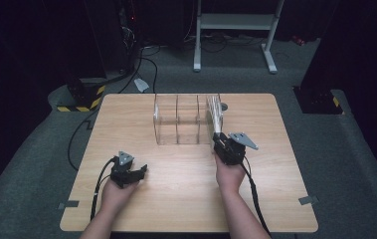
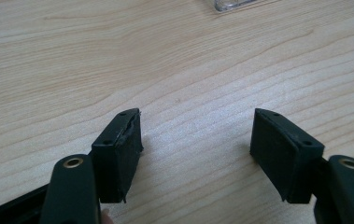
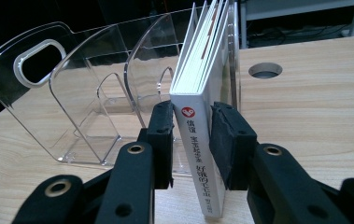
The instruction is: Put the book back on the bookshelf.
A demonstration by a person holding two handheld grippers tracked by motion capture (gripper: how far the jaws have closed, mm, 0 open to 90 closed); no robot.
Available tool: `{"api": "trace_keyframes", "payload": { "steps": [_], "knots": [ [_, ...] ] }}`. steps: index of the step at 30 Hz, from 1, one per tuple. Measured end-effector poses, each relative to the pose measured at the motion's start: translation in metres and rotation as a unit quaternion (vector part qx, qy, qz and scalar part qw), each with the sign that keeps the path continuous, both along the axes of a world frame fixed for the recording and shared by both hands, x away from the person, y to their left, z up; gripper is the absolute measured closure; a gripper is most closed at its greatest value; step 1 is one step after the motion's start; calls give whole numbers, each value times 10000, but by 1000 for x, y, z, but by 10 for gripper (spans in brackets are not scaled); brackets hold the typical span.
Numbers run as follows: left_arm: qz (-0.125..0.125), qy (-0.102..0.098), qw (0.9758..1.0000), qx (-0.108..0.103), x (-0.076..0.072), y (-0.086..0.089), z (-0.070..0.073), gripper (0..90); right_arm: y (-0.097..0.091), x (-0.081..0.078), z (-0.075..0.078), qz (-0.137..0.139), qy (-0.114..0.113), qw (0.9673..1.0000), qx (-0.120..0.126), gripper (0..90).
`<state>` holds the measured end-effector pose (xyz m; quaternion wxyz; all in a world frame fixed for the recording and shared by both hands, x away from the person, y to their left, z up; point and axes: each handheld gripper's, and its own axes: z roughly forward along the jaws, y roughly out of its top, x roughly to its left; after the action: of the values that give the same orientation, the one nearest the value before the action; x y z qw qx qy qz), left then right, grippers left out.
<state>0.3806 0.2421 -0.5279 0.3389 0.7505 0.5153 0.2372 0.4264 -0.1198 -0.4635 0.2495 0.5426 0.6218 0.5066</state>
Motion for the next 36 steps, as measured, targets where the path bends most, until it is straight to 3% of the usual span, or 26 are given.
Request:
{"api": "trace_keyframes", "payload": {
  "steps": [36],
  "knots": [
    [0,1,10000,0,0,0,0,338,1,3,3,18,-5,10000,-71,689]
  ]
}}
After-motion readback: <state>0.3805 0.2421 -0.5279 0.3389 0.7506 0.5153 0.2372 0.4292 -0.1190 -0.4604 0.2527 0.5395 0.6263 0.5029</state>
